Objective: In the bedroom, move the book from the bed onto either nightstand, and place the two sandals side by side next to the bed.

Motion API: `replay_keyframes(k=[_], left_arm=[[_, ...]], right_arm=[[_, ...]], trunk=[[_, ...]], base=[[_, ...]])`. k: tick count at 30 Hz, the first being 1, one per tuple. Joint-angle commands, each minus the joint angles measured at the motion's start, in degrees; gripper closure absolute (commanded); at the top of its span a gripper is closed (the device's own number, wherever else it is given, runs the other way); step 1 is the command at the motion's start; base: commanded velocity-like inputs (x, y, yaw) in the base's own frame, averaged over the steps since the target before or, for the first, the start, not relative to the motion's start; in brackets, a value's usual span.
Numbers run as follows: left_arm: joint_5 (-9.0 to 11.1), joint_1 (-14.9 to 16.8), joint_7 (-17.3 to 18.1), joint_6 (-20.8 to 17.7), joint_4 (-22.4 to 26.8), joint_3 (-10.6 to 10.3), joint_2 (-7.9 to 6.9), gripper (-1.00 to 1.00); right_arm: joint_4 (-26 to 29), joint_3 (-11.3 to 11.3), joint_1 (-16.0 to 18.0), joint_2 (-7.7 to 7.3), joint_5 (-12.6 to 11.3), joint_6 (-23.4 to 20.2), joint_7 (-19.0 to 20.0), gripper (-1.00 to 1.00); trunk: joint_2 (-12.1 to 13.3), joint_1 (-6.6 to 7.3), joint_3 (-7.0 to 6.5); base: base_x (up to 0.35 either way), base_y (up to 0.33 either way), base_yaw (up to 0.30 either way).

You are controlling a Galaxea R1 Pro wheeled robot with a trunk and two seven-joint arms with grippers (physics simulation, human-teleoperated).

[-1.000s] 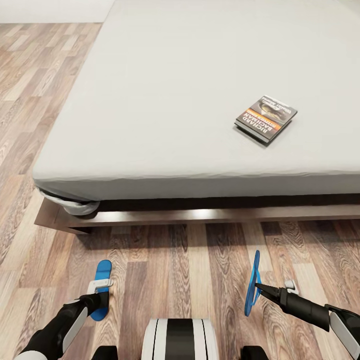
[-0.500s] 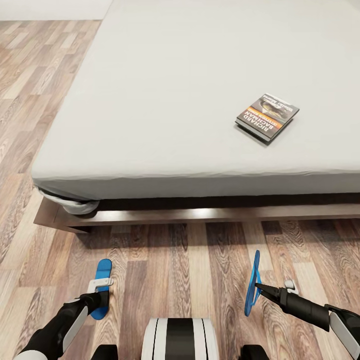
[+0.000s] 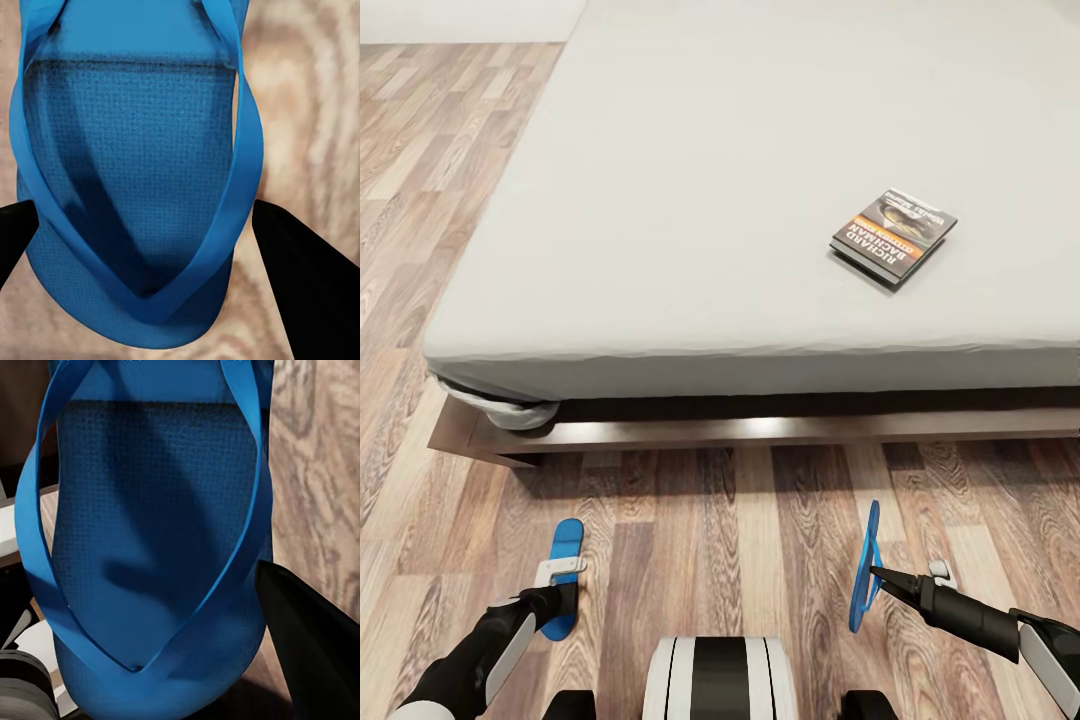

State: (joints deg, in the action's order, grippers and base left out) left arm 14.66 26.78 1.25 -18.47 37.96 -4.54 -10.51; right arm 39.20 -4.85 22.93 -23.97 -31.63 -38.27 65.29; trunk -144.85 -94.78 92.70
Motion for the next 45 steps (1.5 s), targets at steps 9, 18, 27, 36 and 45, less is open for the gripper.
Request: replay_keyframes(k=[9, 18, 27, 36, 45], left_arm=[[0.5, -0.1, 0.0, -0.3, -0.3, -0.1, -0.04, 1.0], [0.5, -0.1, 0.0, -0.3, -0.3, -0.2, -0.04, 1.0], [0.5, -0.1, 0.0, -0.3, -0.3, -0.2, -0.04, 1.0], [0.5, -0.1, 0.0, -0.3, -0.3, -0.2, -0.04, 1.0], [0.5, -0.1, 0.0, -0.3, -0.3, -0.2, -0.04, 1.0]], right_arm=[[0.0, 0.0, 0.0, -0.02, -0.3, -0.4, 0.0, 1.0], [0.0, 0.0, 0.0, 0.0, -0.3, -0.4, 0.0, 1.0], [0.0, 0.0, 0.0, 0.02, -0.3, -0.4, 0.0, 1.0], [0.0, 0.0, 0.0, 0.0, -0.3, -0.4, 0.0, 1.0], [0.0, 0.0, 0.0, -0.02, -0.3, -0.4, 0.0, 1.0]], trunk=[[0.0, 0.07, -0.63], [0.0, 0.07, -0.63], [0.0, 0.07, -0.63], [0.0, 0.07, -0.63], [0.0, 0.07, -0.63]], base=[[0.0, 0.0, 0.0], [0.0, 0.0, 0.0], [0.0, 0.0, 0.0], [0.0, 0.0, 0.0], [0.0, 0.0, 0.0]])
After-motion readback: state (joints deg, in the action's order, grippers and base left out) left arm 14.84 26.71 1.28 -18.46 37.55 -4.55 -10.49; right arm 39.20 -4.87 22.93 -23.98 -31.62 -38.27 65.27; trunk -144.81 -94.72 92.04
